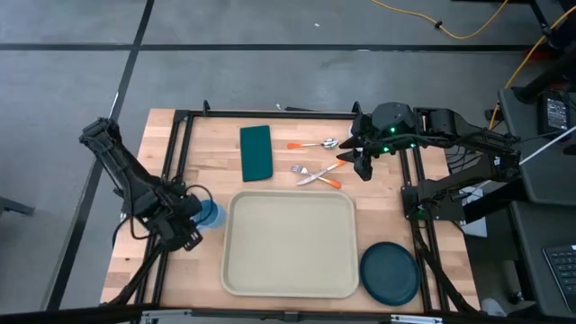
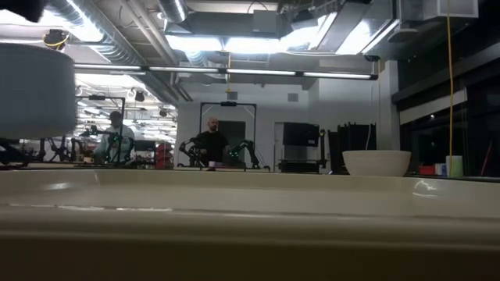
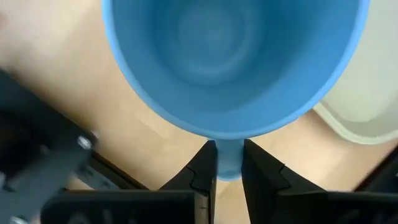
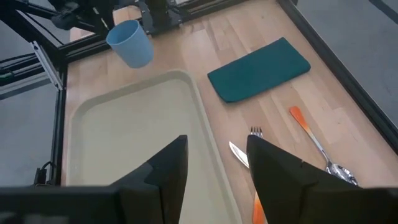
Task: Set up tray
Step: Put the blue mug on the gray tray
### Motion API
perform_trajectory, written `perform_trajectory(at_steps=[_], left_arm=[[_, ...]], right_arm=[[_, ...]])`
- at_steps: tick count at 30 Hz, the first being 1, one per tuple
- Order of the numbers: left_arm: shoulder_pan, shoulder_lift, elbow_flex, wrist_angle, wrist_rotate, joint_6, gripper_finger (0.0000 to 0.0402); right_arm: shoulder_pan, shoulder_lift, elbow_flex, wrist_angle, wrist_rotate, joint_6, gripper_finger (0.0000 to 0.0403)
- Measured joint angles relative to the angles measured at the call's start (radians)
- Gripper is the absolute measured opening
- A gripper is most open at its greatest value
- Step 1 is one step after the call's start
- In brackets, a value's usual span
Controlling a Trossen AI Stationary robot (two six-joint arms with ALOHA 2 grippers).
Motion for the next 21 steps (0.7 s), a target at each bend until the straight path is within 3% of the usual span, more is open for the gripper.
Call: perform_trajectory(at_steps=[21], left_arm=[[0.591, -0.036, 0.0, 0.029, 0.123, 0.859, 0.0038]], right_arm=[[0.0, 0.0, 0.0, 0.003, 0.0, 0.032, 0.017]])
